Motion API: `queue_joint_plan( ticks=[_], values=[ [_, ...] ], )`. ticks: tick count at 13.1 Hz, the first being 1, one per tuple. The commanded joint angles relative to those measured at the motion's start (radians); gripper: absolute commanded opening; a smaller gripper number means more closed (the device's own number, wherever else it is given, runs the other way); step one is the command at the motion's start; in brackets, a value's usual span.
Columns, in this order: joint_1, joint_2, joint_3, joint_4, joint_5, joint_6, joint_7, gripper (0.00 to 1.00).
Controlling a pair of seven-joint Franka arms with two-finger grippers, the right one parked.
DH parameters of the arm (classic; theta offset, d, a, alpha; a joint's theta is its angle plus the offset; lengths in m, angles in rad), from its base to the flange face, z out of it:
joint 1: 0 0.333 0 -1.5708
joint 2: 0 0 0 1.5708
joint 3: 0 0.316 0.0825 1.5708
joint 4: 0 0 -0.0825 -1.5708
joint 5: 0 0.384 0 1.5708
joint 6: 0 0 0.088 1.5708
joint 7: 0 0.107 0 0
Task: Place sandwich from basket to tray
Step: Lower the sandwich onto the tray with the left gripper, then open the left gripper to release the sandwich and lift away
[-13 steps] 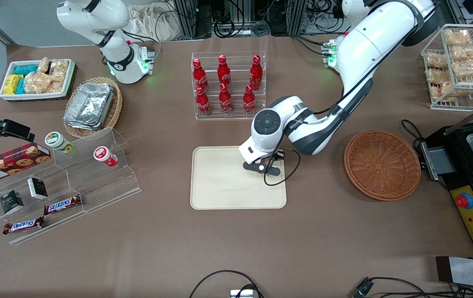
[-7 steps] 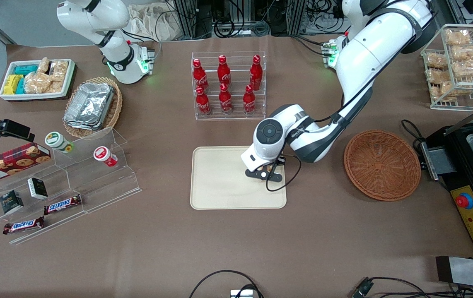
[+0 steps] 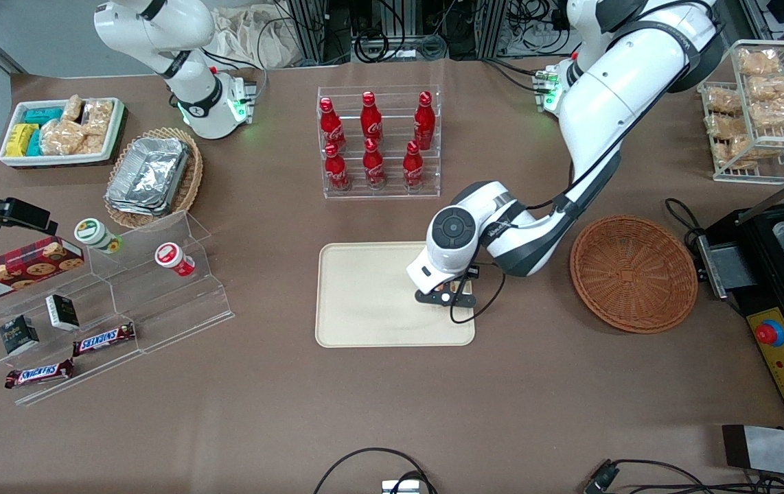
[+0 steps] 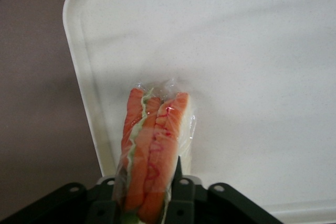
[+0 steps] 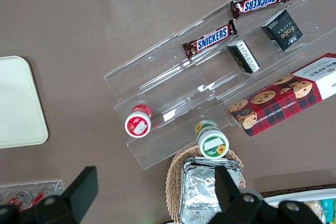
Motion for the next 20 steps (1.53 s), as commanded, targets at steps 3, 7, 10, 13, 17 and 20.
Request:
queue_joint_plan(
  ticks=[3, 7, 10, 13, 17, 20],
  values=[
    [-0.017, 0.012, 0.005, 0.03, 0.019, 0.001, -0.025, 0.93],
    [-0.016, -0.001, 0.005, 0.088, 0.015, -0.022, -0.062, 0.97],
    [-0.008, -0.034, 0.004, 0.175, 0.014, -0.137, -0.077, 0.99],
    [-0.005, -0.09, 0.007, 0.214, 0.019, -0.171, -0.126, 1.0],
    [0.055, -0.159, 0.016, 0.246, 0.003, -0.238, -0.12, 1.0],
    [0.096, -0.176, 0.013, 0.286, 0.0, -0.285, -0.111, 1.0]
  ],
)
